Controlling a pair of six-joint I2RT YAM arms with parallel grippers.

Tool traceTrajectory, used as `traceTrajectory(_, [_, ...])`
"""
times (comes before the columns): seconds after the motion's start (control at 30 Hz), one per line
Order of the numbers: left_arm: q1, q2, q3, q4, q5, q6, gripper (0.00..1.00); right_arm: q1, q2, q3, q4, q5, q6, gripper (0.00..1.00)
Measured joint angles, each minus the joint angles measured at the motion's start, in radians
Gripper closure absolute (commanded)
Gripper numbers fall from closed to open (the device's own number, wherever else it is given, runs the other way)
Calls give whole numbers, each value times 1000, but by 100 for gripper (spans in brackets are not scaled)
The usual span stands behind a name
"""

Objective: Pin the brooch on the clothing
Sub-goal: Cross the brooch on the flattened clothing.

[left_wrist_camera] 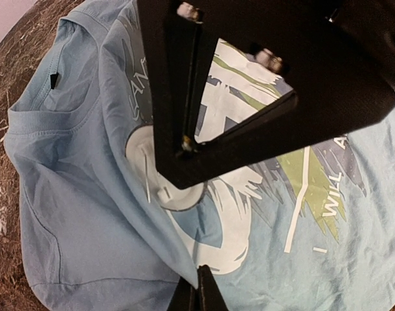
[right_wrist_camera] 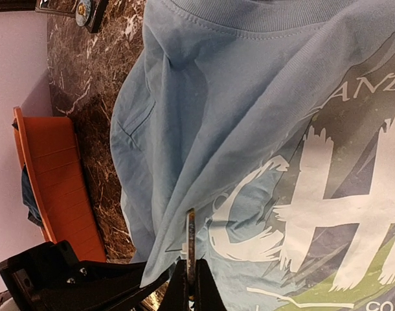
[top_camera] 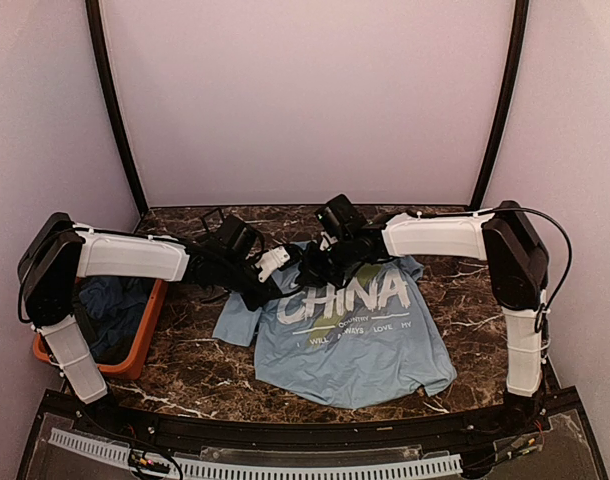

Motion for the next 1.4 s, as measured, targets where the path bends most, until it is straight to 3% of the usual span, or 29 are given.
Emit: traceTrajectory(1.4, [-19,0,6,-8,4,13,99,28,66,89,-101,37,-107,100])
